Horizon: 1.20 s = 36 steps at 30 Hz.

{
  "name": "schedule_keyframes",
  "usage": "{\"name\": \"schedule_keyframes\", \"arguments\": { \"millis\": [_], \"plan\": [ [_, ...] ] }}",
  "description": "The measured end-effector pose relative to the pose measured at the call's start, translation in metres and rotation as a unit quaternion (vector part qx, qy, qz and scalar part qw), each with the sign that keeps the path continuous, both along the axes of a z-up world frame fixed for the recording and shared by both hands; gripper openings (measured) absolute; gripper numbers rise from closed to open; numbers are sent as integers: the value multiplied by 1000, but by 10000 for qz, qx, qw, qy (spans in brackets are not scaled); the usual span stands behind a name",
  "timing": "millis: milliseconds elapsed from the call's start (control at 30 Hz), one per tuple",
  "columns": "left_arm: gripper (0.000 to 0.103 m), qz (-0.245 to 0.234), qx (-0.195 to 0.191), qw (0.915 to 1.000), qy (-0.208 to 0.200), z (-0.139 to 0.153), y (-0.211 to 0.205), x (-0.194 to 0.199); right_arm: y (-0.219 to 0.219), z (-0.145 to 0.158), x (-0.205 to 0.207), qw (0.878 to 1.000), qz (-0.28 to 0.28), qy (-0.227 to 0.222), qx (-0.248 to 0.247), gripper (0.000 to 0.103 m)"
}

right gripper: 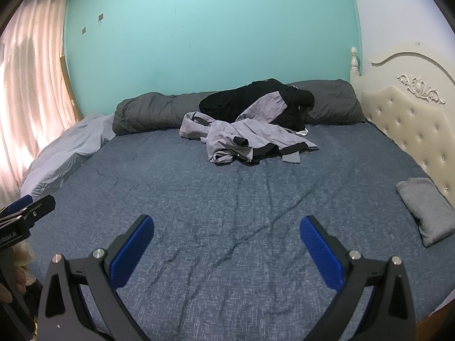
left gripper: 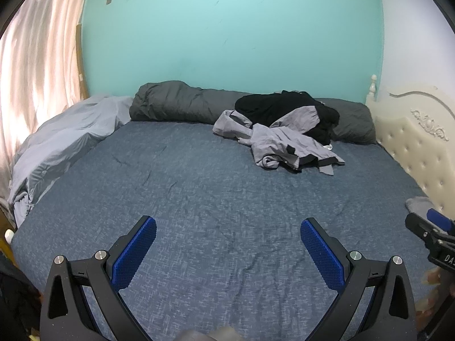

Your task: Fold clothes

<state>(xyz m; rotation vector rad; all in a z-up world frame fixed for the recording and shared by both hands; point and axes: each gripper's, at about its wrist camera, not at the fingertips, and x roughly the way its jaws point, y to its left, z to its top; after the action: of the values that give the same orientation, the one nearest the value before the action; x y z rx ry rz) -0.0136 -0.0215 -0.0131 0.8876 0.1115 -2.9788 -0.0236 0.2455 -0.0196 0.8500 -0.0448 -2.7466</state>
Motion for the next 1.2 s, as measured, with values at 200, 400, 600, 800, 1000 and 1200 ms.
{"name": "schedule_keyframes", "arguments": {
  "millis": [200,400,600,800,1000,1200],
  "plan": [
    [103,30,-2,10000,-42,-11,-5,-31,-12,-12,-30,9997,212,-84,40,103],
    [103,9,22,9999,-169,-32,-10,-84,-30,-27,-81,9987,472,-102,164,103],
    [103,101,59,9996,-246,-65,-24,-145,-51,-45,-148,9962,693,-105,526,103],
    [103,63,327,9986,-411,-103,-40,-206,-74,-69,-221,9905,823,-232,1078,103],
    [103,-58,539,9973,-493,-132,-45,-257,-88,-93,-291,9886,818,-335,1218,103],
    [103,-250,615,9966,-492,-152,-40,-297,-95,-114,-358,9883,810,-454,1214,103]
  ]
}}
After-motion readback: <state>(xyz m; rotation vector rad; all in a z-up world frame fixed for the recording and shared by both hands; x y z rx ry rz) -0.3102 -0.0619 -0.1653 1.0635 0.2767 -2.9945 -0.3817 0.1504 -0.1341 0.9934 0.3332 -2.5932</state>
